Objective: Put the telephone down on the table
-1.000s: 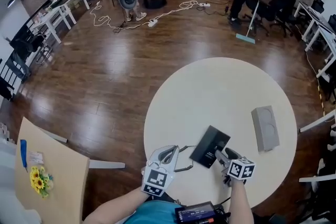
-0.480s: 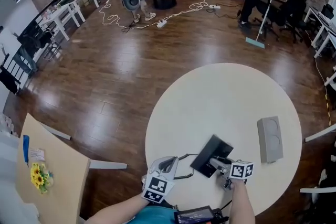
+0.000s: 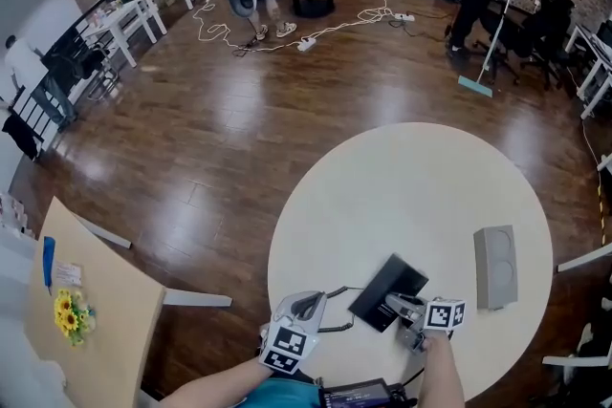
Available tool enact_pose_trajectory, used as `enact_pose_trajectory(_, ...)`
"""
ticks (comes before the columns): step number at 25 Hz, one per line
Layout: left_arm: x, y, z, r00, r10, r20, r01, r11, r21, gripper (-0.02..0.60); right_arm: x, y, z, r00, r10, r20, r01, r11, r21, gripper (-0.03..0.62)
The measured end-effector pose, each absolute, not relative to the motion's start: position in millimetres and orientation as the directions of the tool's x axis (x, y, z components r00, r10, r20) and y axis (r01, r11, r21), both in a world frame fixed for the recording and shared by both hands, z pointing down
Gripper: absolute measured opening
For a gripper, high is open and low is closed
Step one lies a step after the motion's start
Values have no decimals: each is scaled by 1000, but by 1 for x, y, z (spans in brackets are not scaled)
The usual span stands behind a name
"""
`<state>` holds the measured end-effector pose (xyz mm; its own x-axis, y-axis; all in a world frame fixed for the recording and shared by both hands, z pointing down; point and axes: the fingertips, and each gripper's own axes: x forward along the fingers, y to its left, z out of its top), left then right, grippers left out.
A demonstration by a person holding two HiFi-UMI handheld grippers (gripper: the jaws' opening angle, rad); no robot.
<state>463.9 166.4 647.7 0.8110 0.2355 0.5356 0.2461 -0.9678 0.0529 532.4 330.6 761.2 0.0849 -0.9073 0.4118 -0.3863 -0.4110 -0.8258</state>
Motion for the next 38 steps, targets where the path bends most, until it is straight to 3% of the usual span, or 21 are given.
enact_pose_trajectory(4, 460, 164, 652, 807, 227, 545, 235, -970, 57, 15, 531, 330, 751, 94, -939, 332, -363, -343, -867, 158)
enact_pose_trajectory(9, 456, 157, 651, 810, 204, 550, 207, -977, 57, 15, 530, 335, 753, 124, -944, 305, -351, -329, -877, 153)
enact_pose_trajectory(22, 440, 142, 637, 844, 140, 518, 137, -990, 44, 15, 534, 321, 684, 222, -973, 60, -385, -144, -912, 149)
enact_pose_trajectory(30, 428, 109, 610, 895, 49, 443, 52, -999, 6, 15, 528, 280, 638, 144, -989, -11, -424, -52, -904, 149)
enact_pose_trajectory(38, 381, 43, 584, 921, -111, 372, -119, -993, -3, 15, 497, 201, 591, 25, -994, -103, -420, 83, -904, 149)
